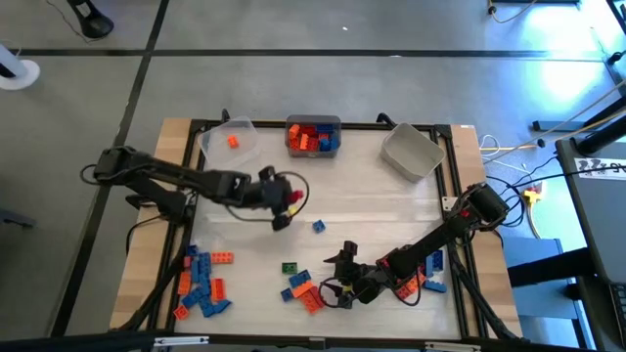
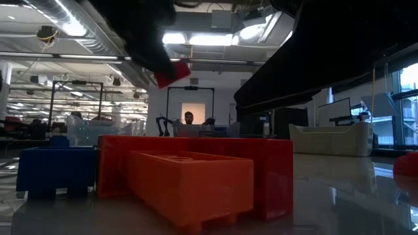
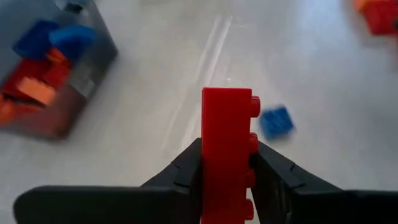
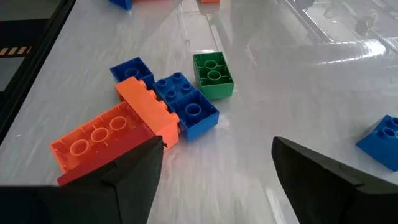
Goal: Sort blocks by size
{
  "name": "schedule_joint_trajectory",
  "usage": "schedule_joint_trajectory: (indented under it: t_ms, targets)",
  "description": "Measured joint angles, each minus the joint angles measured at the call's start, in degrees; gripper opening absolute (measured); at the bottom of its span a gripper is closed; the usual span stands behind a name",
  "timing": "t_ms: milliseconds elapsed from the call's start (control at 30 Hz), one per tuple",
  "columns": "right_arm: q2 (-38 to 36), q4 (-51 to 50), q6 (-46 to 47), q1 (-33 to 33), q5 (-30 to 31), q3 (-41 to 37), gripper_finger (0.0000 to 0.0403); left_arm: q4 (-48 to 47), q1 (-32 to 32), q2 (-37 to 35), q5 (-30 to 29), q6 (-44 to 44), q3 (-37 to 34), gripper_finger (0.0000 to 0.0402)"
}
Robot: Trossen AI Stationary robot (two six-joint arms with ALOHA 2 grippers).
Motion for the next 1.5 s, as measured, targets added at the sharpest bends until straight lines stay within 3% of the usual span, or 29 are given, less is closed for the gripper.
schedule_joint_trajectory:
  t_ms: [300,600,800,1100,1333,1500]
  targets:
    - [0.00,-0.09,-0.50,0.00,1.05,0.00,0.0298,11.22,14.75,5.53,3.29,10.85,0.00,0.0085]
    - [0.00,-0.16,-1.67,-0.02,1.25,0.00,0.0298,21.92,27.40,12.65,7.56,15.42,0.01,0.0087]
    - [0.00,-0.50,-2.76,-0.02,2.38,0.00,0.0298,22.75,33.66,17.82,10.37,15.39,3.86,0.0090]
    - [0.00,-0.59,-3.05,-0.02,2.47,0.00,0.0298,23.75,37.32,21.13,11.92,14.83,6.87,0.0115]
    - [0.00,-0.60,-3.04,-0.02,2.23,0.00,0.0298,22.22,37.04,21.13,14.47,13.73,6.88,0.0182]
    - [0.00,-0.59,-3.04,-0.02,1.99,0.00,0.0298,13.52,35.59,17.02,15.13,14.81,7.87,0.0210]
